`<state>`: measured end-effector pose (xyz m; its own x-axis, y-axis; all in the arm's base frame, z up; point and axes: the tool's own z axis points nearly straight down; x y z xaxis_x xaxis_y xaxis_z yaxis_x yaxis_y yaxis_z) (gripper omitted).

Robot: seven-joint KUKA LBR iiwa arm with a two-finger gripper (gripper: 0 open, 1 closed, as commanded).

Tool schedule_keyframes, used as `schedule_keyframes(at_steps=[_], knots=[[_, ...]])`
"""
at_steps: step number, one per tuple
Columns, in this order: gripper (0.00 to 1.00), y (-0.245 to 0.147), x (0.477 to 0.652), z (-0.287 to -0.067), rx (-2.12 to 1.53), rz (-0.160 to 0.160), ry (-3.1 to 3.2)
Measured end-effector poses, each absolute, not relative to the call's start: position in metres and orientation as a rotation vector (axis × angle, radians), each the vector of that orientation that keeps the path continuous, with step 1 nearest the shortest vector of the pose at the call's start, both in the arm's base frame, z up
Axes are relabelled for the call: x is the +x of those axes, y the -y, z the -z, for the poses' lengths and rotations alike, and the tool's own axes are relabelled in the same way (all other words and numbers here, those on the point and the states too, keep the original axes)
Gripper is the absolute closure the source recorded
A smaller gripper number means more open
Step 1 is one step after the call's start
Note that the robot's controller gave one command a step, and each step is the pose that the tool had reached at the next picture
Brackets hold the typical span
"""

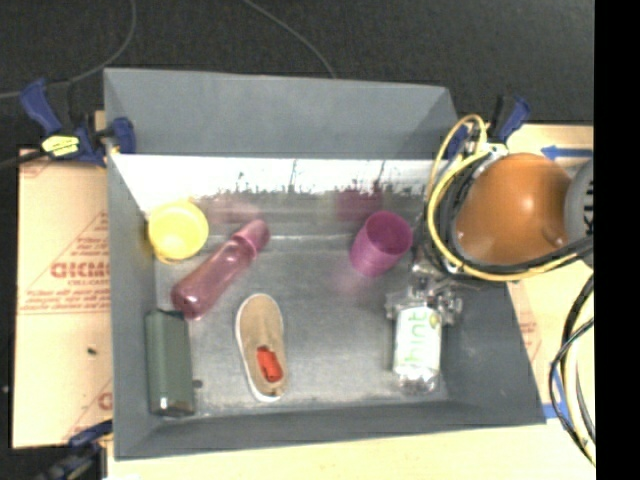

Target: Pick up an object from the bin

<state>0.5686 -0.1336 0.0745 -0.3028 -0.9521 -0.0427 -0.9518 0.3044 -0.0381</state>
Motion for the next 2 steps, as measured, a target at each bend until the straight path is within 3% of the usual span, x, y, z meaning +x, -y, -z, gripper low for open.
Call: schedule_keyframes(at_steps=[2], knots=[[1.00, 0.1352, 0.5673, -0.0833, -1.822, 0.010, -2.494]])
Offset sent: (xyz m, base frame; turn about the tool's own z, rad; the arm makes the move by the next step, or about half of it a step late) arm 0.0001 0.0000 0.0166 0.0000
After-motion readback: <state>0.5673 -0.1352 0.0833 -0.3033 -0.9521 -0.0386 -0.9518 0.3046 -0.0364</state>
